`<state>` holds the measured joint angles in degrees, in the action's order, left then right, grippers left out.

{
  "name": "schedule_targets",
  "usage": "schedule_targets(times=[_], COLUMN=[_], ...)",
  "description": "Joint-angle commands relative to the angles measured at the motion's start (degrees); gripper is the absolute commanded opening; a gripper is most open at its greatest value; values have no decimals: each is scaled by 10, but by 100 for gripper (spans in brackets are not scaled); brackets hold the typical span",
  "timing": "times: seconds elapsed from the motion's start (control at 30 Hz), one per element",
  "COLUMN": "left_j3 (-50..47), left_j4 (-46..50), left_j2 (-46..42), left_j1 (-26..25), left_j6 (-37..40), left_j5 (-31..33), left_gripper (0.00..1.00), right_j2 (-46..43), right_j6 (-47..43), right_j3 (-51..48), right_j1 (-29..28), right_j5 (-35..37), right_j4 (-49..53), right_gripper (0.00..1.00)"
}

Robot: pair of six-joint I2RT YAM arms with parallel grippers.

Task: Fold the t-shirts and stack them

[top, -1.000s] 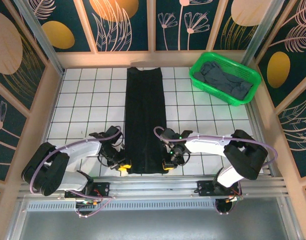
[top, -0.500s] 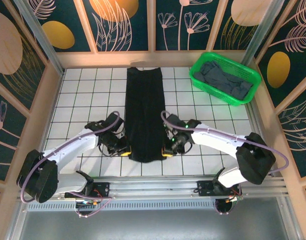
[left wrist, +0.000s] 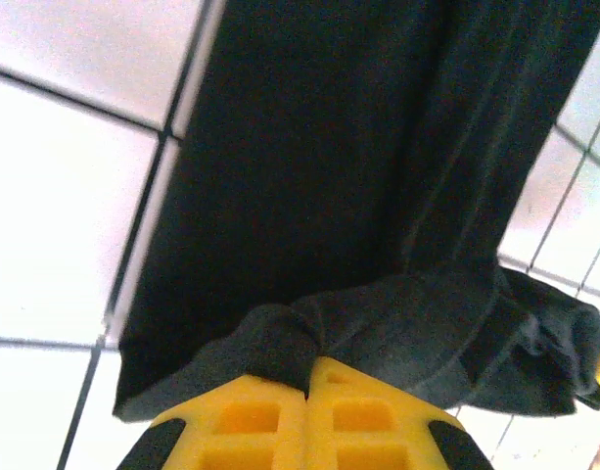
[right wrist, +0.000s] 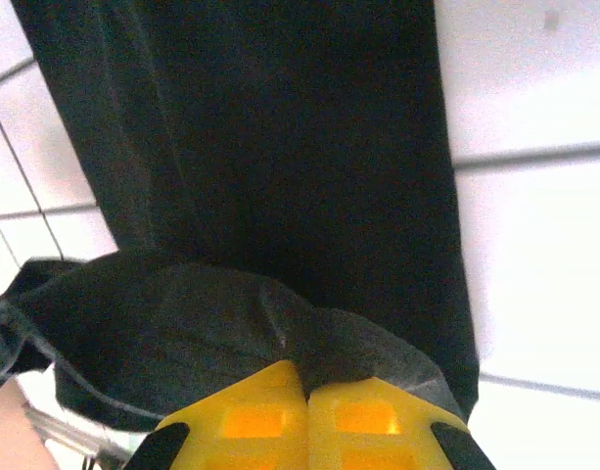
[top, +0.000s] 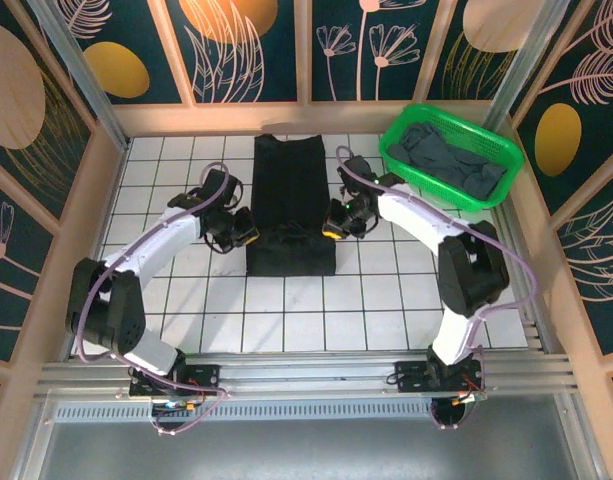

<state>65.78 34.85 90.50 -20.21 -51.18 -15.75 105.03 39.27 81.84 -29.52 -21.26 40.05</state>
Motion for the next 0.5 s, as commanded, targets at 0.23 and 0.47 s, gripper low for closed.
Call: schedule_targets(times=[0.23, 0.47], left_j3=[82, 146], left_j4=[-72, -66], left_j2=[121, 191], left_j1=[36, 50], left_j6=[-1, 16], left_j5=[13, 20], left_gripper=[0, 0], right_j2=[126, 184], right_j6=[-30, -25], right_j3=[144, 194], right_j1=[36, 51], right_j5=[41, 18], right_j4=[29, 14], right_gripper=[0, 0])
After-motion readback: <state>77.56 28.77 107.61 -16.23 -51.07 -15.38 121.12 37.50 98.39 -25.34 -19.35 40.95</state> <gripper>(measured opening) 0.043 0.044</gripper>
